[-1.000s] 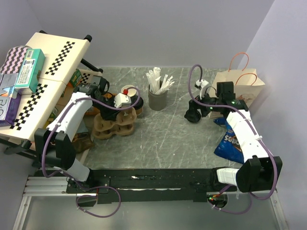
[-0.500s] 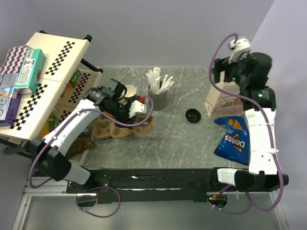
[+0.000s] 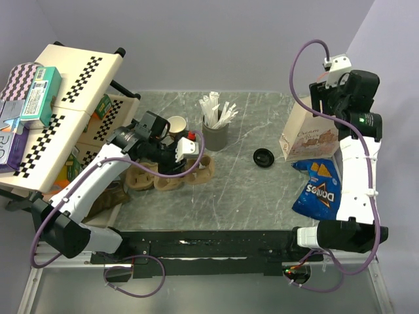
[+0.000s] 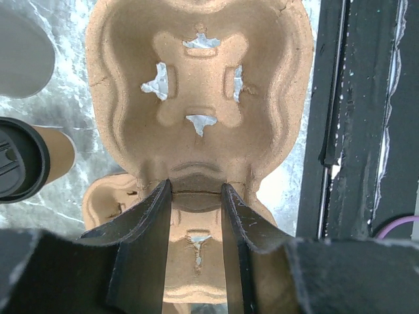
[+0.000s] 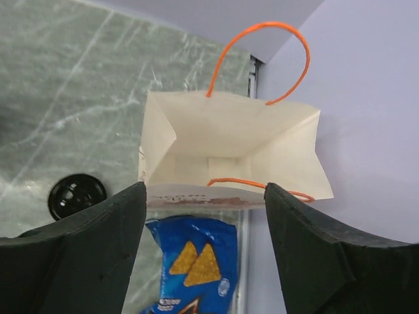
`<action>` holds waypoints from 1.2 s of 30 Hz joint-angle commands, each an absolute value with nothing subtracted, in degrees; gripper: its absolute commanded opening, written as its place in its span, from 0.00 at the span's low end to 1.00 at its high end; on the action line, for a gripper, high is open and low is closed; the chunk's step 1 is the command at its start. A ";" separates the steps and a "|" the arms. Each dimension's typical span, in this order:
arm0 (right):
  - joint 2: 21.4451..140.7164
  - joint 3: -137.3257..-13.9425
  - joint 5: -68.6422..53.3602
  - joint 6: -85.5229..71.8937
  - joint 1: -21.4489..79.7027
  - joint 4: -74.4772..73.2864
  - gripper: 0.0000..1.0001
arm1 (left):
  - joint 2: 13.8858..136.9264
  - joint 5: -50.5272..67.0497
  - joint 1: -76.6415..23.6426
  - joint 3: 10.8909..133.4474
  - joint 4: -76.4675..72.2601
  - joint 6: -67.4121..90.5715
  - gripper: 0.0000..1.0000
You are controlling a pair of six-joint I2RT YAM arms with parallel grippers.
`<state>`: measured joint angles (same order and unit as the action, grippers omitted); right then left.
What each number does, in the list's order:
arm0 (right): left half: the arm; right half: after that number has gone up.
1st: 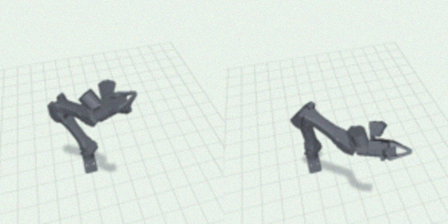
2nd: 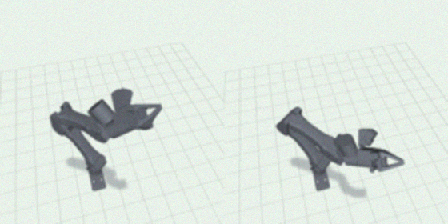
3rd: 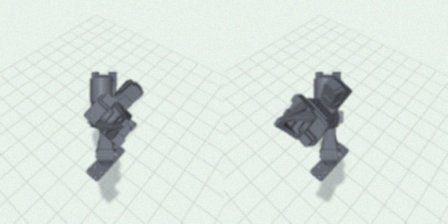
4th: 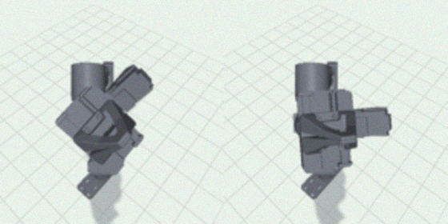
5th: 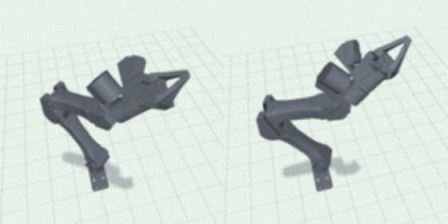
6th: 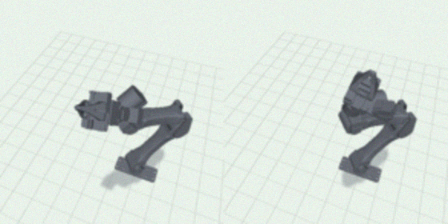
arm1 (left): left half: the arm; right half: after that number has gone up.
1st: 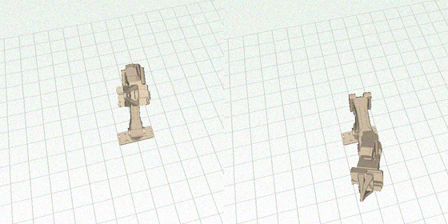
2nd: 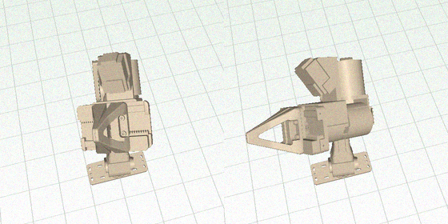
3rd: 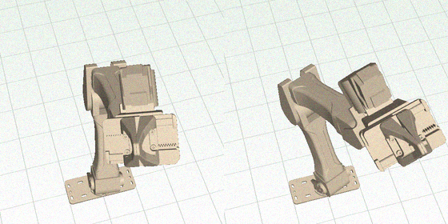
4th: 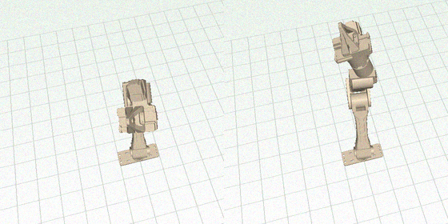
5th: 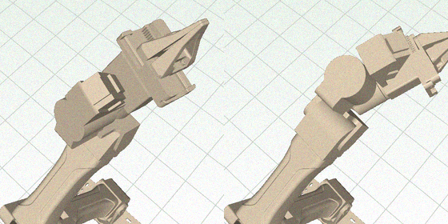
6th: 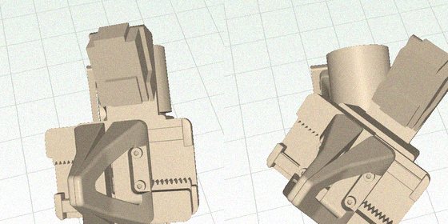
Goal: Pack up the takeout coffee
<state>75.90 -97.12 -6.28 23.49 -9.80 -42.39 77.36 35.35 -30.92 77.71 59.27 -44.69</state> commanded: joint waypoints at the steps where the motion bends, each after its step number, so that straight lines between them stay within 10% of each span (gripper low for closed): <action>1: 76.11 -96.42 -3.08 29.78 -10.46 -43.51 0.78 | 75.41 37.88 -31.29 76.55 57.22 -43.50 0.01; 25: 73.30 -83.94 9.49 55.81 -10.63 -22.26 0.69 | 76.20 39.20 -31.64 77.08 56.08 -41.22 0.01; 30: 71.46 -81.13 8.79 55.19 -10.63 -16.62 0.06 | 76.73 39.20 -31.73 77.96 56.42 -40.61 0.01; 36: 66.01 -79.45 9.05 54.42 -10.63 -13.18 0.00 | 76.03 38.50 -31.73 76.38 56.08 -40.43 0.01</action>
